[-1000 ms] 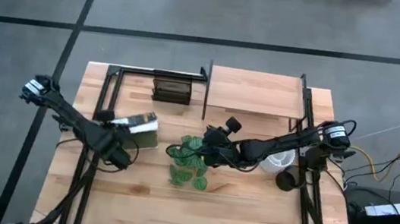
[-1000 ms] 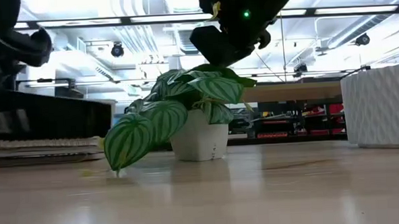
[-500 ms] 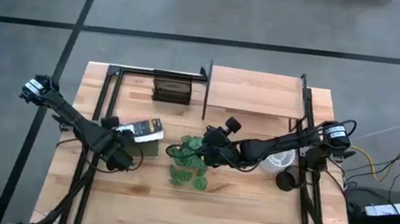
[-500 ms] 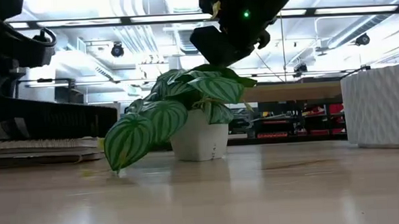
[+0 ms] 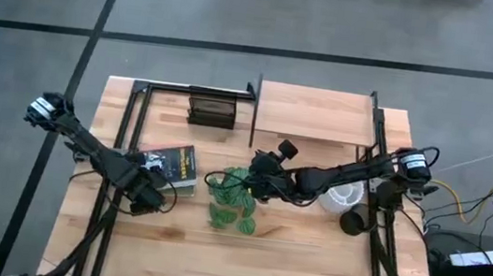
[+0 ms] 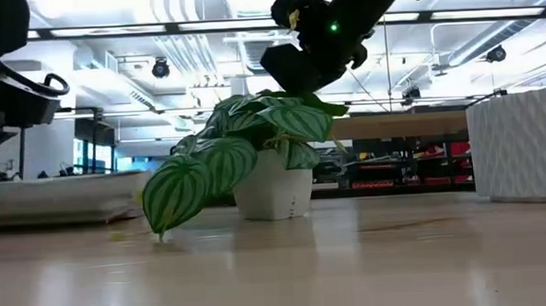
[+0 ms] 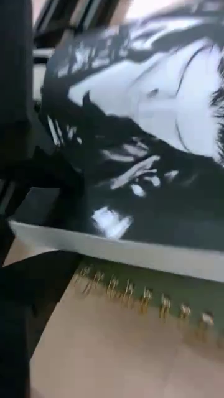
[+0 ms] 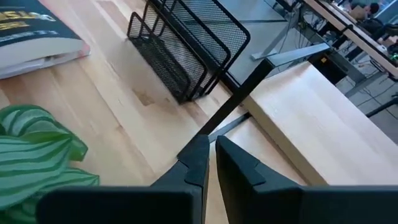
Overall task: Stock shelves
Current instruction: Remove the black book from the black mesh bookshelf, then return to Home Position
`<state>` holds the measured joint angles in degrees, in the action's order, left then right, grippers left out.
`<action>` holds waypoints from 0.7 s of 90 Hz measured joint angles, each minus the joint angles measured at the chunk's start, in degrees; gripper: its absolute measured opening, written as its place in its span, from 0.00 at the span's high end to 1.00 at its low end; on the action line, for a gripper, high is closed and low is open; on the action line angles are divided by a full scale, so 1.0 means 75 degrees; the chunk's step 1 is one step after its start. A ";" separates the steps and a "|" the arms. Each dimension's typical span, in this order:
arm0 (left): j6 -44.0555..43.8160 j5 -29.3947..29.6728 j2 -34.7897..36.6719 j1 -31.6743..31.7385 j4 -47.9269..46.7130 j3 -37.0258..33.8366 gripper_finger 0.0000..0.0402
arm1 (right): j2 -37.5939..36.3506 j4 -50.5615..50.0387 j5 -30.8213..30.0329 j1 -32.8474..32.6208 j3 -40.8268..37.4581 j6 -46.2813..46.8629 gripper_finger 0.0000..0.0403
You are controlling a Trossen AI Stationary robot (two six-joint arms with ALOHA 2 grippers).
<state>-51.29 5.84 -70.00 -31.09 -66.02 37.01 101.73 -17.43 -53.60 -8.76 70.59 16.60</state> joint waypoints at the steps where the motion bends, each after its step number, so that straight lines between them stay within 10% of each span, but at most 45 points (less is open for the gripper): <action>1: -0.0015 -0.0012 0.0000 0.0000 0.0009 0.0000 0.60 | 0.0000 0.0000 0.0000 0.0007 0.0000 0.0000 0.97; 63: -0.0039 -0.0547 0.0012 0.0000 0.0128 0.0361 0.43 | 0.0000 0.0021 0.0003 0.0124 -0.0003 0.0215 0.97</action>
<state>-51.59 1.73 -69.90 -31.09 -65.06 39.72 101.73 -17.28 -53.58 -7.84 70.57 18.21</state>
